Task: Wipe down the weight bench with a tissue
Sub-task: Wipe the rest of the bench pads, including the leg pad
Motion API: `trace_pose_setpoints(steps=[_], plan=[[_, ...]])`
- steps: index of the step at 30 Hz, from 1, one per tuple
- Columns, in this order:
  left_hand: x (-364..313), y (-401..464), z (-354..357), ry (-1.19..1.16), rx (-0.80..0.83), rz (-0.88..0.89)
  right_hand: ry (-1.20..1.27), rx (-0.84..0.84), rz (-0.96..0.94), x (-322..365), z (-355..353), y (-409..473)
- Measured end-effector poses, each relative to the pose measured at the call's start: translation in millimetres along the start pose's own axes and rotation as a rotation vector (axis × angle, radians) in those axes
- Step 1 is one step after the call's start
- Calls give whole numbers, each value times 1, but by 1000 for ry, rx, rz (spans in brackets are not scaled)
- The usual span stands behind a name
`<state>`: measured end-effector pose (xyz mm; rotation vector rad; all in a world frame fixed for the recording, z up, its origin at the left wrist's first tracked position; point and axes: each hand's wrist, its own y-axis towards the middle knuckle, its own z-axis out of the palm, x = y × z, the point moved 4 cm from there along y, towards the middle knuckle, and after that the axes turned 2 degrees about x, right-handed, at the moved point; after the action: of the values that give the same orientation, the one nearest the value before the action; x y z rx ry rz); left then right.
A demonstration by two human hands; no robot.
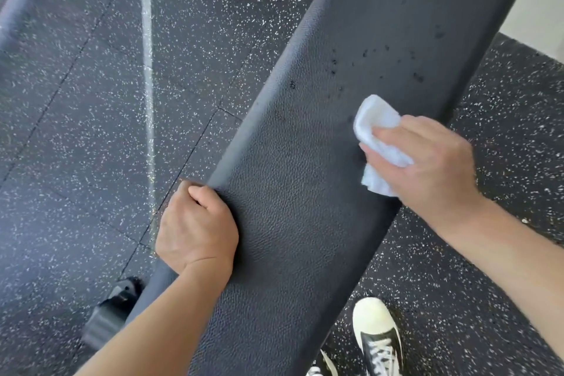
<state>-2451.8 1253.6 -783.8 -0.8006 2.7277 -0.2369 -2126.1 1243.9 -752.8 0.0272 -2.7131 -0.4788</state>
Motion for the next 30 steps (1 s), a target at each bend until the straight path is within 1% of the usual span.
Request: trace_pose_setpoints(steps=[3,6,8,10,12,14,16,18,19,21,23,24,25,26,30], plan=[[1,0,-1,-9,-3,-11,47,-3,20,56,29,42],[2,0,-1,-7,-2,-27,143,79,10,119,61,77],[0,0,0,4,10,-35,158,124,-16,146,75,84],[-2,0,0,11,19,-38,183,151,-89,155,75,71],[-2,-1,-2,13,22,-32,172,224,-218,153,64,40],[-2,-1,-3,4,17,-23,152,301,-379,138,45,-1],[-2,-2,-3,-5,3,-19,131,314,-485,101,23,-27],[-4,-2,-4,-7,1,-22,74,209,-446,48,4,-24],[-4,-2,-4,-2,3,-25,34,148,-377,22,-3,-15],[-3,-2,-3,8,7,-29,-23,58,-148,-11,-9,8],[-2,-2,-2,4,13,-28,-32,5,86,-11,-4,22],[-2,-2,-2,6,14,-27,-22,-9,137,2,2,26],[-2,-2,-3,11,15,-27,-9,-4,146,21,9,30],[-2,-2,-3,18,16,-26,16,15,115,44,18,32],[-1,-1,-2,19,11,-10,146,133,-130,142,49,4]])
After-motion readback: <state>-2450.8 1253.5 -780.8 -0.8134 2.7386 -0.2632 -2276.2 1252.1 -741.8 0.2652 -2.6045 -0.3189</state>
